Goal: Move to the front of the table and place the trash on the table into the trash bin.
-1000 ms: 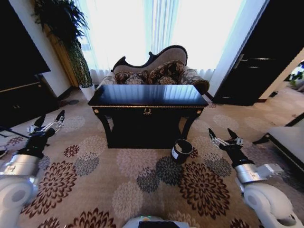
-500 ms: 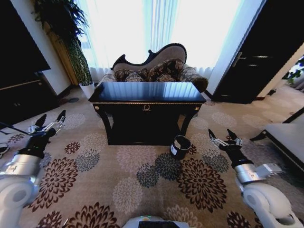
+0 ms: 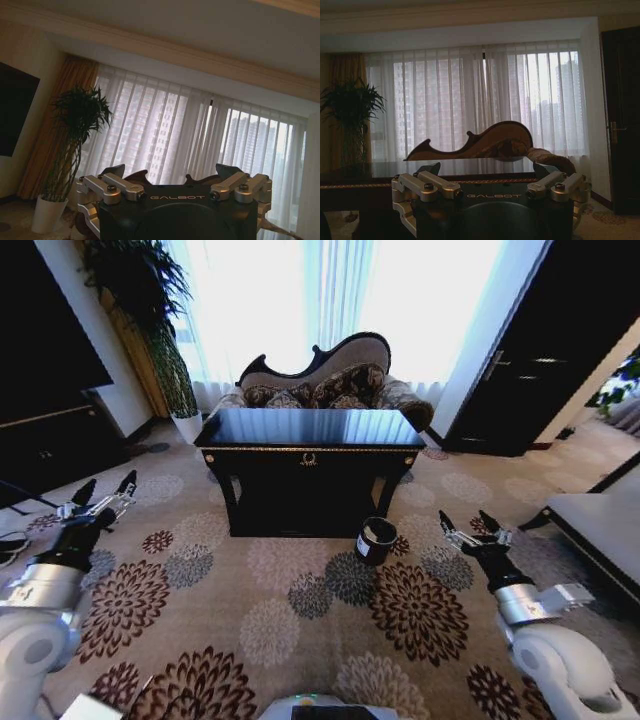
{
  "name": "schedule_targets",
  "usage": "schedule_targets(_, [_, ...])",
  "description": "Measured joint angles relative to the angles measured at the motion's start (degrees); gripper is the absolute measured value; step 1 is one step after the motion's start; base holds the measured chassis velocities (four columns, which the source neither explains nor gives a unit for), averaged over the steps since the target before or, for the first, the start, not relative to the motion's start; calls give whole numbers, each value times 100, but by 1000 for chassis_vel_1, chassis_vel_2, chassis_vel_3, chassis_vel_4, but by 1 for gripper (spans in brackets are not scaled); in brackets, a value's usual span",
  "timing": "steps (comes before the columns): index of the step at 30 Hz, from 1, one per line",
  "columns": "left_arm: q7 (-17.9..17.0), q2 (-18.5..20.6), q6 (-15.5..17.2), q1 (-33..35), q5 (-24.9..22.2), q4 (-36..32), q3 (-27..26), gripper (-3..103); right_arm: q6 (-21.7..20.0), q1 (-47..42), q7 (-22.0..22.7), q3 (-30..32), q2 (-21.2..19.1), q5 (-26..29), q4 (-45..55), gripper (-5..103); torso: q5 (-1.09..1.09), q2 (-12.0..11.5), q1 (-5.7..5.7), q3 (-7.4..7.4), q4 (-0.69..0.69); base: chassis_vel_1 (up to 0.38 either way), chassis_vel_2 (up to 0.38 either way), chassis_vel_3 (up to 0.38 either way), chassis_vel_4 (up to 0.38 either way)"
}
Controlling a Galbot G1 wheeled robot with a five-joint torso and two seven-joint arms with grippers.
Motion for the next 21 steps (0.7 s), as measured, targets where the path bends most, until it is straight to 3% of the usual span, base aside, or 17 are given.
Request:
schedule_targets(13, [-31, -144, 10, -17, 20, -38, 41, 100, 33, -60, -85, 2, 147, 13, 57, 100, -1, -9, 10, 5, 2, -12, 5, 12, -11])
schedule_targets(21, [-519, -252, 156, 7, 112, -21, 292, 100, -42, -170, 17, -177, 348, 44, 98, 100, -1, -9, 13, 6, 2, 0, 0, 0, 0])
